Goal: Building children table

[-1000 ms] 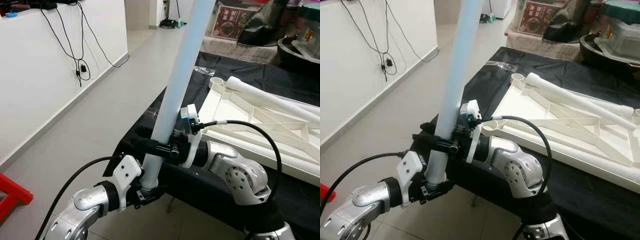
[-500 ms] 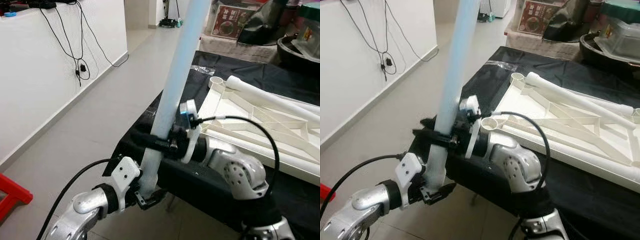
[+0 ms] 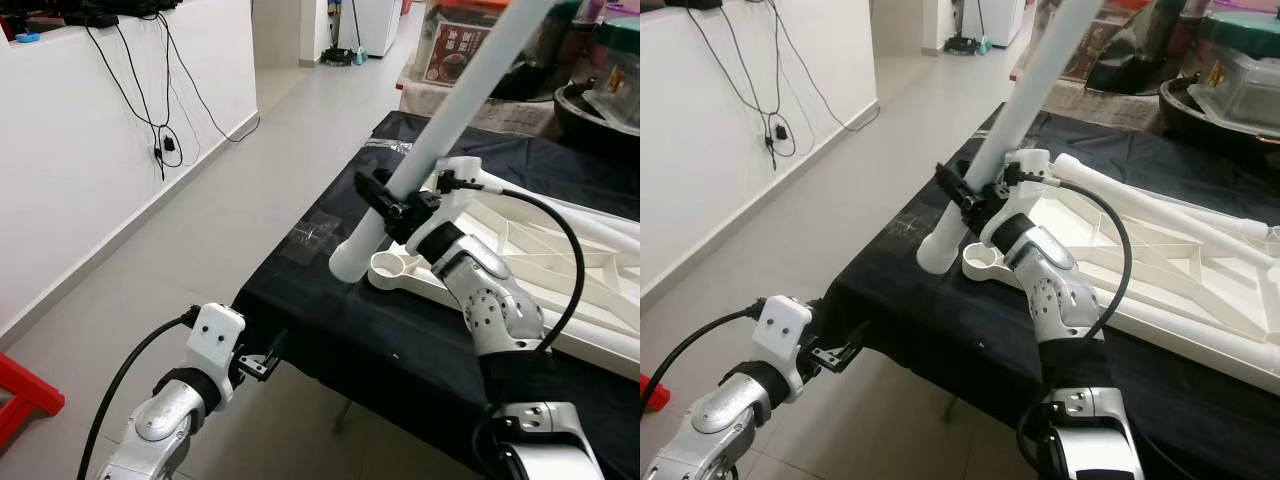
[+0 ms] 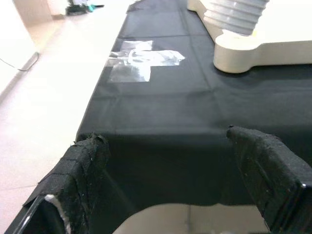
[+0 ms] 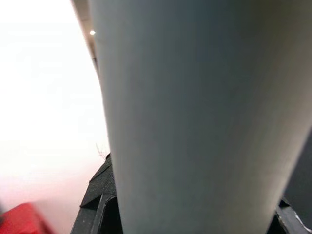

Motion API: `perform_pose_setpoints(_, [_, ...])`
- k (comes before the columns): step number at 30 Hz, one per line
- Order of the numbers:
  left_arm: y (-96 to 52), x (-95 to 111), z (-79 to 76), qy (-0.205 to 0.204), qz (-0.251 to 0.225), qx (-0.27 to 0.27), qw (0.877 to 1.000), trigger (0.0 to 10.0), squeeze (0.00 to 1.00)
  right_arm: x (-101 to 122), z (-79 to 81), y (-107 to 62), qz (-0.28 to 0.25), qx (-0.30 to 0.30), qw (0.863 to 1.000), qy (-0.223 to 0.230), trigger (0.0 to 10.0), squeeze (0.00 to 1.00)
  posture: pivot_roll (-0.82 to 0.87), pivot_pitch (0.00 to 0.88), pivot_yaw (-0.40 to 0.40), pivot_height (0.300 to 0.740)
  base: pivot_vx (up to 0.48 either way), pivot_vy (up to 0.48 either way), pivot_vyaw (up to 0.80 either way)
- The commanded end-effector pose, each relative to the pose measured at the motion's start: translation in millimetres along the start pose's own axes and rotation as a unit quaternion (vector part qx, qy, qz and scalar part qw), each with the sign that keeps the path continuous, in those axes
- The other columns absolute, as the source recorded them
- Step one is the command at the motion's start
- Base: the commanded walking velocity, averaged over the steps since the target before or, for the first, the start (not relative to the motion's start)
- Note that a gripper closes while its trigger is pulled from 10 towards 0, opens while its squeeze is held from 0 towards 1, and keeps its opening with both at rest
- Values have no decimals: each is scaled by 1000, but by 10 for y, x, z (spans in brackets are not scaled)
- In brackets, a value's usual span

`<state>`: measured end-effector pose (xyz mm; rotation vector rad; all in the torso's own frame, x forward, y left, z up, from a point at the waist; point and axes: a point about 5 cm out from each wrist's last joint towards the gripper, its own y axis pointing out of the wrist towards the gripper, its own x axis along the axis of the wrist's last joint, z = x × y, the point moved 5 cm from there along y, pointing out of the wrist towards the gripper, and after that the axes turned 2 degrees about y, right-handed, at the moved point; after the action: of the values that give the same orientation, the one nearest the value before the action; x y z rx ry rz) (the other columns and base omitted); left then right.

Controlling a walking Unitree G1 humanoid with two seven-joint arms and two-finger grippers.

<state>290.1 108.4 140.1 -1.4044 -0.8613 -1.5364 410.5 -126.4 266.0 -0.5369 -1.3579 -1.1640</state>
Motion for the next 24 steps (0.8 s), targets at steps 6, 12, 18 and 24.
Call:
perform_pose_setpoints(6, [24, 113, 5, 17, -24, 36, 999, 10000, 0, 197, -212, 37, -51, -108, 989, -84, 10000, 0, 154, 103, -68, 740, 0, 0, 0])
perform_pose_setpoints(12, [31, 157, 97, 26, -36, 60, 997, 10000, 0, 224, -153, 70, -69, -114, 987, -92, 10000, 0, 153, 108, -71, 740, 397, 0, 0])
perform_pose_setpoints(18, [35, 160, 92, 22, -38, 62, 997, 10000, 0, 165, -75, 94, -68, -102, 989, -87, 10000, 0, 151, 103, -71, 740, 451, 0, 0])
perform_pose_setpoints(24, [40, 167, 80, 18, -40, 63, 997, 10000, 0, 149, -60, 113, -73, -105, 988, -91, 10000, 0, 150, 96, -70, 740, 397, 0, 0])
